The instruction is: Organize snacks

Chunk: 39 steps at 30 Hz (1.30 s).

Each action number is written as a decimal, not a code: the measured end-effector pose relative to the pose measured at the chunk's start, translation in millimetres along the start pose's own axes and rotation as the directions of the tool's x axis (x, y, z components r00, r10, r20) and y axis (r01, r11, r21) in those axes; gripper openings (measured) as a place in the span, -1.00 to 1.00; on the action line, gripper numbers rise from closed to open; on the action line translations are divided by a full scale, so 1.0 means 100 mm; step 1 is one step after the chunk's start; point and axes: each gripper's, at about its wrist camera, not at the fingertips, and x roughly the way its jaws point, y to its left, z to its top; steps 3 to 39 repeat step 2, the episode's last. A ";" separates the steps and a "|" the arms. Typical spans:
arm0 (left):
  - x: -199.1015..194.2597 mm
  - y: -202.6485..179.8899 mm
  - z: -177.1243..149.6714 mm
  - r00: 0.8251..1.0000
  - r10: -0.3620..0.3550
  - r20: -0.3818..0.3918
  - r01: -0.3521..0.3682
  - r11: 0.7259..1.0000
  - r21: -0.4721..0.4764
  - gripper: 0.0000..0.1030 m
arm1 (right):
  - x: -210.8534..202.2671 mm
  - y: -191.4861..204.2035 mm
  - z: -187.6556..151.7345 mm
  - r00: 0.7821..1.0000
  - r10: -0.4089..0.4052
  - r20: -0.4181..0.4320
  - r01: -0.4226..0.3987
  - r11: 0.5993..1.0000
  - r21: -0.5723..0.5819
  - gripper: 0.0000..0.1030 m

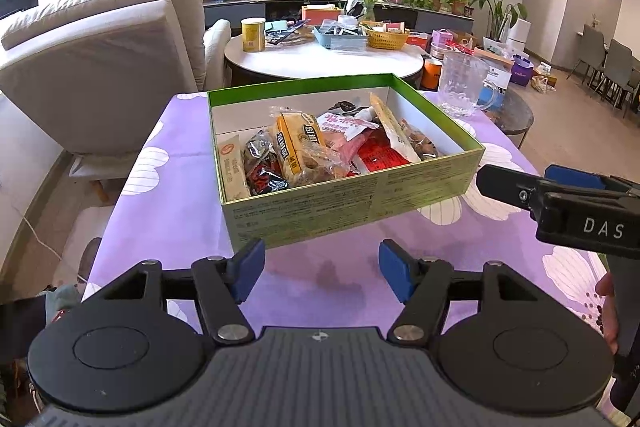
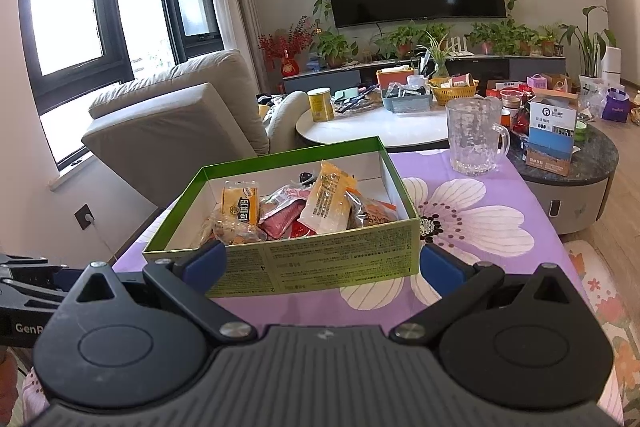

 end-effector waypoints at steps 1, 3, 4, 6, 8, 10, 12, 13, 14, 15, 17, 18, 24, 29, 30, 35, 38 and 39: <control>0.00 0.00 0.00 1.000 0.000 0.000 0.000 1.000 -0.003 0.17 | 0.00 0.00 0.00 1.000 0.001 -0.001 -0.001 1.000 0.000 1.00; 0.00 0.01 0.00 1.000 0.001 -0.001 -0.001 1.000 -0.006 0.17 | 0.00 0.01 -0.01 1.000 0.001 -0.002 -0.001 1.000 -0.001 1.00; 0.00 0.01 0.00 1.000 0.001 -0.001 -0.001 1.000 -0.006 0.17 | 0.00 0.01 -0.01 1.000 0.001 -0.002 -0.001 1.000 -0.001 1.00; 0.00 0.01 0.00 1.000 0.001 -0.001 -0.001 1.000 -0.006 0.17 | 0.00 0.01 -0.01 1.000 0.001 -0.002 -0.001 1.000 -0.001 1.00; 0.00 0.01 0.00 1.000 0.001 -0.001 -0.001 1.000 -0.006 0.17 | 0.00 0.01 -0.01 1.000 0.001 -0.002 -0.001 1.000 -0.001 1.00; 0.00 0.01 0.00 1.000 0.001 -0.001 -0.001 1.000 -0.006 0.17 | 0.00 0.01 -0.01 1.000 0.001 -0.002 -0.001 1.000 -0.001 1.00; 0.00 0.01 0.00 1.000 0.001 -0.001 -0.001 1.000 -0.006 0.17 | 0.00 0.01 -0.01 1.000 0.001 -0.002 -0.001 1.000 -0.001 1.00; 0.00 0.01 0.00 1.000 0.001 -0.001 -0.001 1.000 -0.006 0.17 | 0.00 0.01 -0.01 1.000 0.001 -0.002 -0.001 1.000 -0.001 1.00; 0.00 0.01 0.00 1.000 0.001 -0.001 -0.001 1.000 -0.006 0.17 | 0.00 0.01 -0.01 1.000 0.001 -0.002 -0.001 1.000 -0.001 1.00; 0.00 0.01 0.00 1.000 0.001 -0.001 -0.001 1.000 -0.006 0.17 | 0.00 0.01 -0.01 1.000 0.001 -0.002 -0.001 1.000 -0.001 1.00; 0.00 0.01 0.00 1.000 0.001 -0.001 -0.001 1.000 -0.006 0.17 | 0.00 0.01 -0.01 1.000 0.001 -0.002 -0.001 1.000 -0.001 1.00; 0.00 0.01 0.00 1.000 0.001 -0.001 -0.001 1.000 -0.006 0.17 | 0.00 0.01 -0.01 1.000 0.001 -0.002 -0.001 1.000 -0.001 1.00; 0.00 0.01 0.00 1.000 0.001 -0.001 -0.001 1.000 -0.006 0.17 | 0.00 0.01 -0.01 1.000 0.001 -0.002 -0.001 1.000 -0.001 1.00; 0.00 0.01 0.00 1.000 0.001 -0.001 -0.001 1.000 -0.006 0.17 | 0.00 0.01 -0.01 1.000 0.001 -0.002 -0.001 1.000 -0.001 1.00; 0.00 0.01 0.00 1.000 0.001 -0.001 -0.001 1.000 -0.006 0.17 | 0.00 0.01 -0.01 1.000 0.001 -0.002 -0.001 1.000 -0.001 1.00; 0.00 0.01 0.00 1.000 0.001 -0.001 -0.001 1.000 -0.006 0.17 | 0.00 0.01 -0.01 1.000 0.001 -0.002 -0.001 1.000 -0.001 1.00; 0.00 0.01 0.00 1.000 0.001 -0.001 -0.001 1.000 -0.006 0.17 | 0.00 0.01 -0.01 1.000 0.001 -0.002 -0.001 1.000 -0.001 1.00; 0.00 0.01 0.00 1.000 0.001 -0.001 -0.001 1.000 -0.006 0.17 | 0.00 0.01 -0.01 1.000 0.001 -0.002 -0.001 1.000 -0.001 1.00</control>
